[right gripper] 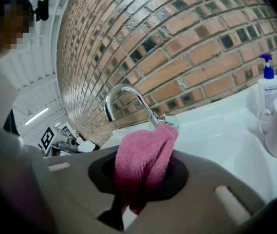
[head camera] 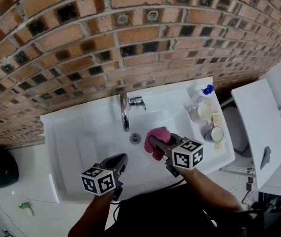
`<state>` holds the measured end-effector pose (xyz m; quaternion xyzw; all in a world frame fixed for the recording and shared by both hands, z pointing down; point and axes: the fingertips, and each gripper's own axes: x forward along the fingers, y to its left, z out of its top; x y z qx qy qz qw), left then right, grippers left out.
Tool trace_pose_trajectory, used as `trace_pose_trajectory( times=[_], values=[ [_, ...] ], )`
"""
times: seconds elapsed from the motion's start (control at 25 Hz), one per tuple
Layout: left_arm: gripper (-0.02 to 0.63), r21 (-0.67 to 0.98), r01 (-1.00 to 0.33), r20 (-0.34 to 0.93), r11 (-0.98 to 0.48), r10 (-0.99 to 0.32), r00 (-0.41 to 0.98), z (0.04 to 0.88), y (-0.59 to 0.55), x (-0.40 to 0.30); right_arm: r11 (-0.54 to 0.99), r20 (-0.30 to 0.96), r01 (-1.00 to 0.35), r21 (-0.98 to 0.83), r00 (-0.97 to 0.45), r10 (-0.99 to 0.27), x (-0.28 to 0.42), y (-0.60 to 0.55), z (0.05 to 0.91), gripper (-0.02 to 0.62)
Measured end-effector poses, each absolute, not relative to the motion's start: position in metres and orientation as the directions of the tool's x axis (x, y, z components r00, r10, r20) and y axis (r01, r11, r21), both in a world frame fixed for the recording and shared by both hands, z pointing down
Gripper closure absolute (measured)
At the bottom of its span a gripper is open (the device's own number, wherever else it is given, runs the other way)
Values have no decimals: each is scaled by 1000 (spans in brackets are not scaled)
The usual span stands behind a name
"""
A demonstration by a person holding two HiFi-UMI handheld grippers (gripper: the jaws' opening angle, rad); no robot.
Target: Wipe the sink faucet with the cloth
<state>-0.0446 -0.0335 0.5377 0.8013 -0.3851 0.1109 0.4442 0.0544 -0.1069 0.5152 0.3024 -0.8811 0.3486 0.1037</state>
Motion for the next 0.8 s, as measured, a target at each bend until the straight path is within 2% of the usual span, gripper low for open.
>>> trace_pose_trajectory(
  times=[0.8],
  values=[
    [602,621,-751,614,-224,-456,645,582,-83,-26,480,364,-617,-624,-773,-520,76,-253,561,526]
  ],
)
